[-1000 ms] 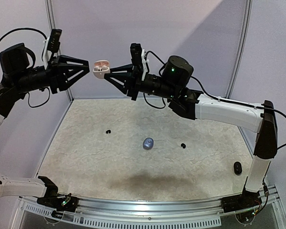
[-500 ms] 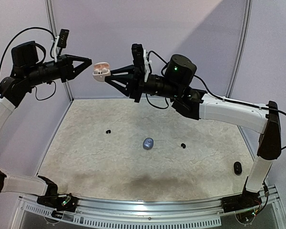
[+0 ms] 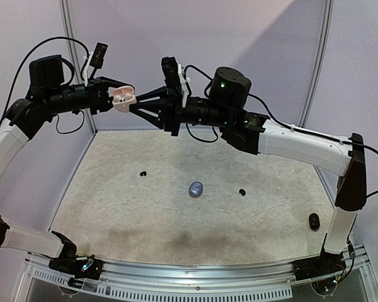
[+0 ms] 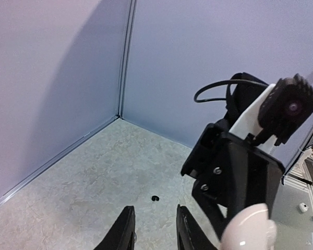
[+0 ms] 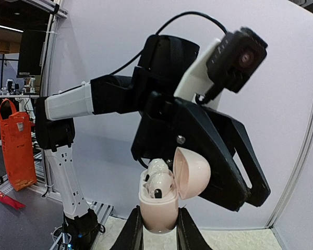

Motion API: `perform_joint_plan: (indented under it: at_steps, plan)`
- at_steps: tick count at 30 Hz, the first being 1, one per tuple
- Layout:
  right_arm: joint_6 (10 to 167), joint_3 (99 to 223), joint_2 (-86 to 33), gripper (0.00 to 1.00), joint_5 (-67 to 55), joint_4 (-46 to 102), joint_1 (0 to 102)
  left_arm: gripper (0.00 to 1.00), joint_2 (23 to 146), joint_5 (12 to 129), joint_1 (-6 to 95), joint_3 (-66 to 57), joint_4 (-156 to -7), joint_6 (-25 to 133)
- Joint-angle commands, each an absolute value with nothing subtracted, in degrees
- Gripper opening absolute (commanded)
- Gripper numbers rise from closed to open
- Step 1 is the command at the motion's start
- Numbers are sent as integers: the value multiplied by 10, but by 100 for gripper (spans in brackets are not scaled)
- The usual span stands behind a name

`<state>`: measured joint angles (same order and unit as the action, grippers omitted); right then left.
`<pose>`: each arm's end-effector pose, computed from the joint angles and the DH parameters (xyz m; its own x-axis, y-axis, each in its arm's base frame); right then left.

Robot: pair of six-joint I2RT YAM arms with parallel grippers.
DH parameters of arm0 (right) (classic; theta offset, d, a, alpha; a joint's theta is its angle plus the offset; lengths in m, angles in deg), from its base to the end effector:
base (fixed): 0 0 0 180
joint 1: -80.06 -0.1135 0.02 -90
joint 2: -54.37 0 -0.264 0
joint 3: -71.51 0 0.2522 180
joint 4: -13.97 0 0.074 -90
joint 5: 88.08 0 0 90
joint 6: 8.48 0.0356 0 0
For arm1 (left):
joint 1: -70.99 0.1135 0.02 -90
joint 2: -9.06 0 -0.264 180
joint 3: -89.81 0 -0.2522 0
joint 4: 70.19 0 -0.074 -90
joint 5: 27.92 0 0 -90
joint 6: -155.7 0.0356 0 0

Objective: Insert the wireless bluetooth earbuds into the charging case

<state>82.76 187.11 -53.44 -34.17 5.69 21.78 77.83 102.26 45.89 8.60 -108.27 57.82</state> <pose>0.2184 0.3933 0.4275 0.1242 0.2342 -0.9642 -0.9879 -0.0617 -0.1422 0.2103 -0.1239 0.4716 -0.2495 0.0012 -0.9684 0.8767 0.4251 -0.2254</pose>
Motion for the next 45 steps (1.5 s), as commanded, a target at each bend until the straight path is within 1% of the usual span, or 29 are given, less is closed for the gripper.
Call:
perform_joint_plan:
  at_steps: [1, 9, 13, 20, 24, 26, 29, 31, 35, 37, 39, 41, 45]
  plan:
    - [832, 1892, -554, 0, -320, 93, 217, 28, 765, 1052, 443, 90, -1085, 603]
    - [877, 1894, -555, 0, -277, 98, 233, 25, 743, 1057, 436, 81, -1122, 639]
    - [887, 1905, -558, 0, -255, 125, 240, 25, 731, 1058, 430, 78, -1117, 655]
    - [905, 1901, -558, 0, -238, 130, 248, 25, 727, 1036, 429, 83, -1138, 672]
    - [950, 1870, -549, 0, -212, 143, 268, 33, 725, 957, 434, 97, -1132, 669]
    - [975, 1835, -534, 0, -188, 143, 279, 42, 721, 897, 445, 94, -1123, 665]
    - [1016, 1794, -512, 0, -144, 182, 303, 59, 713, 796, 460, 81, -1112, 659]
    - [1044, 1768, -501, 0, -114, 220, 320, 65, 713, 754, 464, 73, -1116, 664]
    - [1119, 1694, -482, 0, -86, 251, 361, 71, 707, 731, 464, 52, -1127, 667]
    - [1185, 1666, -481, 0, -89, 284, 395, 73, 702, 727, 465, 41, -1130, 662]
    - [1233, 1652, -493, 0, -95, 350, 430, 74, 698, 722, 465, 31, -1134, 659]
    - [1261, 1629, -510, 0, -113, 363, 454, 75, 695, 722, 466, 21, -1139, 659]
    - [1303, 1593, -542, 0, -179, 344, 495, 76, 691, 717, 465, 10, -1153, 653]
